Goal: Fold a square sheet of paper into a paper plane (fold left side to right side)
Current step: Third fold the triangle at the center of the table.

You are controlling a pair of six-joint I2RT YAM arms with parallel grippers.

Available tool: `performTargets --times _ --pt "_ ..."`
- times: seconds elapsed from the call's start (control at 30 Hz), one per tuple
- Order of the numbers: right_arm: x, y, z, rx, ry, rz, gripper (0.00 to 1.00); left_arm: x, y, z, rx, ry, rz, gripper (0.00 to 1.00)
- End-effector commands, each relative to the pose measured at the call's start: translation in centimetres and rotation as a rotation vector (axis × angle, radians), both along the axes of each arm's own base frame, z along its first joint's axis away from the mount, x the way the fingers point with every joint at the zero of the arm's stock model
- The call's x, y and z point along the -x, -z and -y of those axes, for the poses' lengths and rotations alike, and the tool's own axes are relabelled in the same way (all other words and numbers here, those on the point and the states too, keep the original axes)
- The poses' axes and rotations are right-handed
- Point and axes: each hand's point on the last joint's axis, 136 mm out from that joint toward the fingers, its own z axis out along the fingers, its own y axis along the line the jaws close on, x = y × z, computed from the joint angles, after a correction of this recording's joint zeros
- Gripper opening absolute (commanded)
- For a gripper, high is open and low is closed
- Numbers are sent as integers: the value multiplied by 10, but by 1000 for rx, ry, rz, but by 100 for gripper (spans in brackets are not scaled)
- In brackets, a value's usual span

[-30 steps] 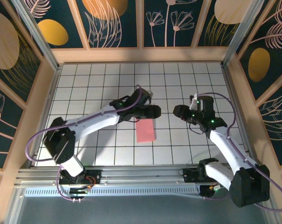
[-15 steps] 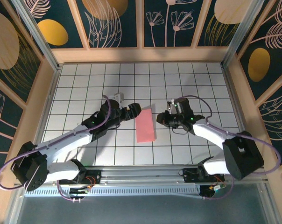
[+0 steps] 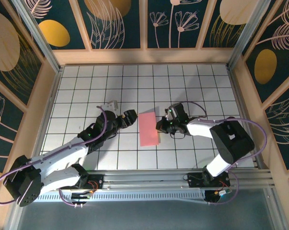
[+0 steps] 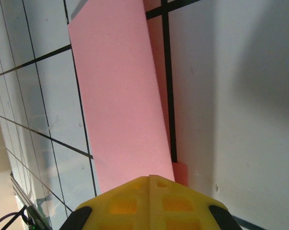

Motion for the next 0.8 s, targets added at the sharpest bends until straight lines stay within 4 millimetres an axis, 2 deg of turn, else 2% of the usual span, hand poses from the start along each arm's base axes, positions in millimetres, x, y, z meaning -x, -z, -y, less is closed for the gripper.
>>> performTargets --times 0.0,0.2,0.4,0.77 --pt "-9 -3 -7 -8 -5 32 0 -2 1 -3 -5 -17 12 86" --pt "-6 9 -2 27 -3 14 0 -2 10 2 -23 4 -20 86" --pt "0 22 4 69 -7 -11 0 -1 28 20 -52 79 -104 82" --pt "6 32 12 110 -10 -29 0 6 76 54 -63 207 -298 60"
